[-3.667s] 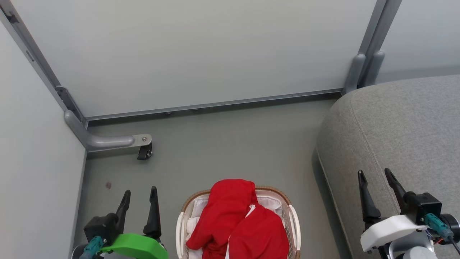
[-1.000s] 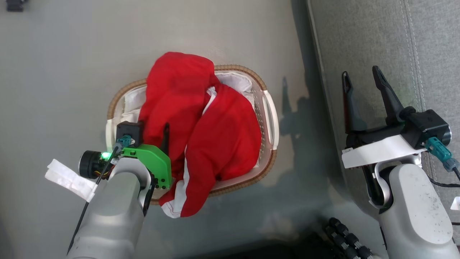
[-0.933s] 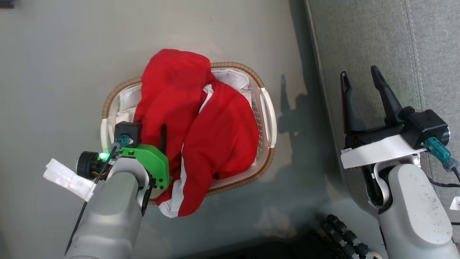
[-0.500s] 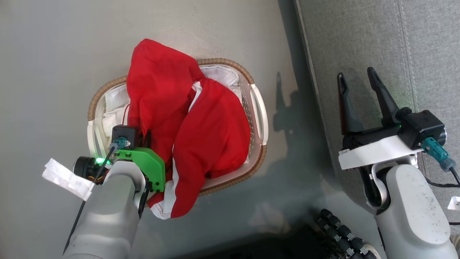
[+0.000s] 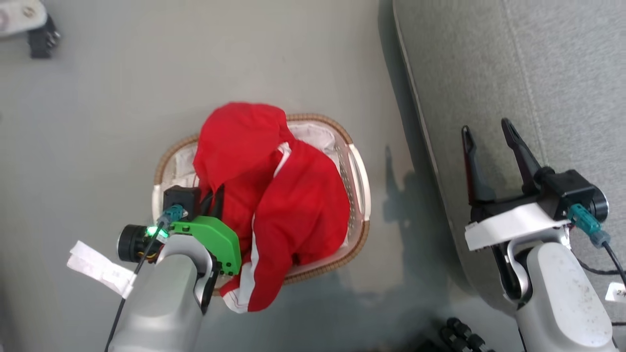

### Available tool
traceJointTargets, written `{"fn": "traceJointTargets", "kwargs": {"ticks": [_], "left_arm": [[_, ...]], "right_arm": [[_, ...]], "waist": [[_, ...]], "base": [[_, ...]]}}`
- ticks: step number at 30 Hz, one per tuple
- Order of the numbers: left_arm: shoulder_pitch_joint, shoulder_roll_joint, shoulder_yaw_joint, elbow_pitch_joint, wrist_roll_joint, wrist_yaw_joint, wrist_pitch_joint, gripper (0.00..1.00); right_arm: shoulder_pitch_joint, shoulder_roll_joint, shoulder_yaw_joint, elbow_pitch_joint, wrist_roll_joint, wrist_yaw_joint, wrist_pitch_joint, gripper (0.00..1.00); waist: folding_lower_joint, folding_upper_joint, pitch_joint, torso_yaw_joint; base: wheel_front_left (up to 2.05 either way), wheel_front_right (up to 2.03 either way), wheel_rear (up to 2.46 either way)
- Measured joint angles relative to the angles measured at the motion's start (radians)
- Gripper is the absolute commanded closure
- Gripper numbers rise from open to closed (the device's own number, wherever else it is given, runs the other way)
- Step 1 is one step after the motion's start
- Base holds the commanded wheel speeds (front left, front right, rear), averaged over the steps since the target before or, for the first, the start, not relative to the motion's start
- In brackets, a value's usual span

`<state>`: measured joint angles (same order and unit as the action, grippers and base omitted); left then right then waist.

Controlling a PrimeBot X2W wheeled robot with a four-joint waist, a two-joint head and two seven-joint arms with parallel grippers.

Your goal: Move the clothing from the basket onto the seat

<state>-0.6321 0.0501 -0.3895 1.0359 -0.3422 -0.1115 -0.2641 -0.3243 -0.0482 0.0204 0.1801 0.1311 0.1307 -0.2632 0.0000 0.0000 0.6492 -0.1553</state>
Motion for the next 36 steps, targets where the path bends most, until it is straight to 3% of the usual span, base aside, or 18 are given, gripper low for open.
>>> {"fn": "traceJointTargets", "kwargs": {"ticks": [19,36], "left_arm": [[0.084,0.006,-0.036,-0.357,0.089,-0.013,0.0,1.0],[-0.123,0.105,-0.176,-0.524,0.062,-0.018,0.006,1.0]], "right_arm": [[0.177,0.0,-0.029,0.045,-0.077,0.0,0.0,0.0],[0.234,0.0,0.012,0.045,-0.1,0.0,0.0,0.0]], "waist": [[-0.0001,0.0,-0.382,0.063],[-0.0001,0.0,-0.643,0.074]], "base": [[0.0,0.0,0.0],[0.0,0.0,0.0]]}}
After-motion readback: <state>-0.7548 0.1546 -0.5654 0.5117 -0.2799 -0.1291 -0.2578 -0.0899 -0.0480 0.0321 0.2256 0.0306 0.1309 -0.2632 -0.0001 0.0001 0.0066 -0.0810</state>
